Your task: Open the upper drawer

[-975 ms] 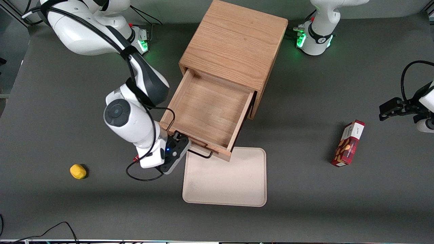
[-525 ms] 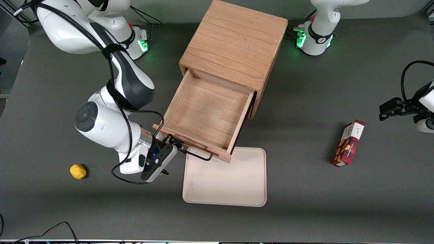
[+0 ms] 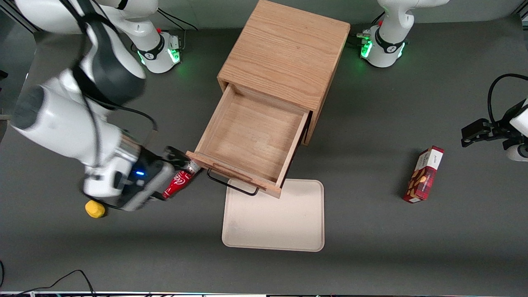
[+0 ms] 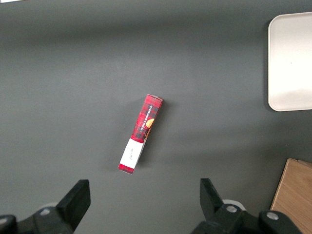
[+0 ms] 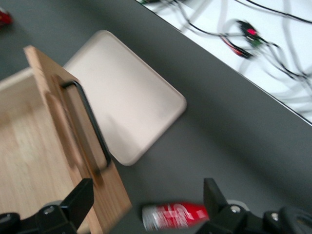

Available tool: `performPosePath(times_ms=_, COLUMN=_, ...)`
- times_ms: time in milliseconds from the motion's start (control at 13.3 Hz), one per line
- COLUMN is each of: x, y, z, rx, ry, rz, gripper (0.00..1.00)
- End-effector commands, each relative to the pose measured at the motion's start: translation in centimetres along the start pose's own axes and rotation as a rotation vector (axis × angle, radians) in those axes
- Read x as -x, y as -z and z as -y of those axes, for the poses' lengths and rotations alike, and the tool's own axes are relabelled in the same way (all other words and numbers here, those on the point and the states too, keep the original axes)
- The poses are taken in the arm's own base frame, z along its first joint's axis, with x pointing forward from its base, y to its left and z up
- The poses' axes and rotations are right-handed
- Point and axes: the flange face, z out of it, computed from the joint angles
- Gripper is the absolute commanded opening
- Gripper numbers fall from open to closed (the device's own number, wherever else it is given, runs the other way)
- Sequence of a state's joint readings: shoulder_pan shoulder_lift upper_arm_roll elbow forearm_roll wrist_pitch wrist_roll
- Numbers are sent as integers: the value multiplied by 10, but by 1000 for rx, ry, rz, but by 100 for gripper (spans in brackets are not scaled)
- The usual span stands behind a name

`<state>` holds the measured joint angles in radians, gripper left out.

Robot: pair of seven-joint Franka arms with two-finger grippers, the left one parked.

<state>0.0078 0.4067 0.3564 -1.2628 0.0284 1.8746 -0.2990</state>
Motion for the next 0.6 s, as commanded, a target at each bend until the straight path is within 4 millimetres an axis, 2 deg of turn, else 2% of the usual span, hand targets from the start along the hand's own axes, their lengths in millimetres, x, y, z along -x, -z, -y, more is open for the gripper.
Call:
performPosePath(times_ms=0, x=72, y=50, z=-13, rx=126, ry=-372, rz=69, gripper=100)
performPosePath(times_ms=75, x=93, y=67, z=-9, rx=164, ry=-474, rz=93, gripper=100)
performPosePath(times_ms=150, x=113, y=74, z=-16, rx=184, ry=-525, rz=126, gripper=100)
performPosePath(times_ms=300, x=152, y=76, z=-44, rx=205, ry=-614, rz=157, gripper=100)
performPosePath(times_ms=375, x=166, y=80, z=-61, rx=211, ry=-653, rz=159, gripper=100)
performPosePath(times_ms=525, x=175, y=90, z=-70, rx=221, ry=-668, rz=151, gripper=100)
